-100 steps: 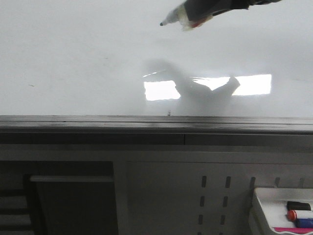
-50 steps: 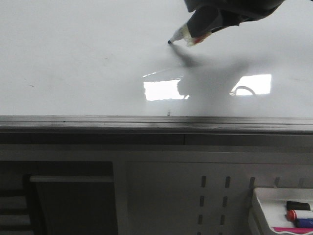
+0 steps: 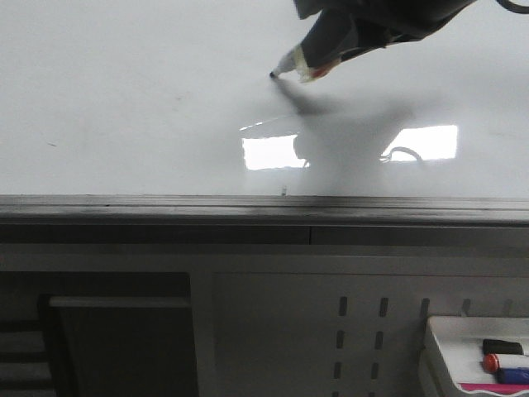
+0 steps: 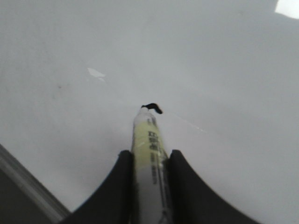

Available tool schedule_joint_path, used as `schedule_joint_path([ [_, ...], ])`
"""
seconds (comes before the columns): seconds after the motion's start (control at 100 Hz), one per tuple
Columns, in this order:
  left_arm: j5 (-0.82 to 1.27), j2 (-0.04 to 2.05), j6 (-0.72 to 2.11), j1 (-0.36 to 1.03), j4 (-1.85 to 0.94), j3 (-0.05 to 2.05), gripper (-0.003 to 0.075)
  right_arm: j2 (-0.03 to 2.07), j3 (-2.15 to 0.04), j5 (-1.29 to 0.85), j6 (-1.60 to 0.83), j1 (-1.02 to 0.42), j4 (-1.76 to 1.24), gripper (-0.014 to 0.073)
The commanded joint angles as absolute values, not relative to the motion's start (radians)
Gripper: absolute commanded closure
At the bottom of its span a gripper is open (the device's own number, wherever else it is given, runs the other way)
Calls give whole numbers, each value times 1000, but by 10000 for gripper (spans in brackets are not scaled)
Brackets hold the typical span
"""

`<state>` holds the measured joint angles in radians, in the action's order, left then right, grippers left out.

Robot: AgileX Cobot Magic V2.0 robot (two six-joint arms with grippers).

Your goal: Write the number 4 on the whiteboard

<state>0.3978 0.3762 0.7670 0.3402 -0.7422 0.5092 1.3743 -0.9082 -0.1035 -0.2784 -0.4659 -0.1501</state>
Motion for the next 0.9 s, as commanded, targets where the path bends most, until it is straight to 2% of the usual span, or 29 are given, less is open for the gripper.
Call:
schedule_joint_path([
  [0.0, 334, 383, 758, 338, -771, 537, 741, 1380, -932, -93, -282, -487, -160, 644],
  [0.42, 334, 383, 760, 338, -771, 537, 741, 1416, -938, -99, -282, -532, -172, 645],
  [0.89, 307, 383, 760, 338, -771, 537, 741, 1302, -913, -300, -282, -366, -166, 640],
])
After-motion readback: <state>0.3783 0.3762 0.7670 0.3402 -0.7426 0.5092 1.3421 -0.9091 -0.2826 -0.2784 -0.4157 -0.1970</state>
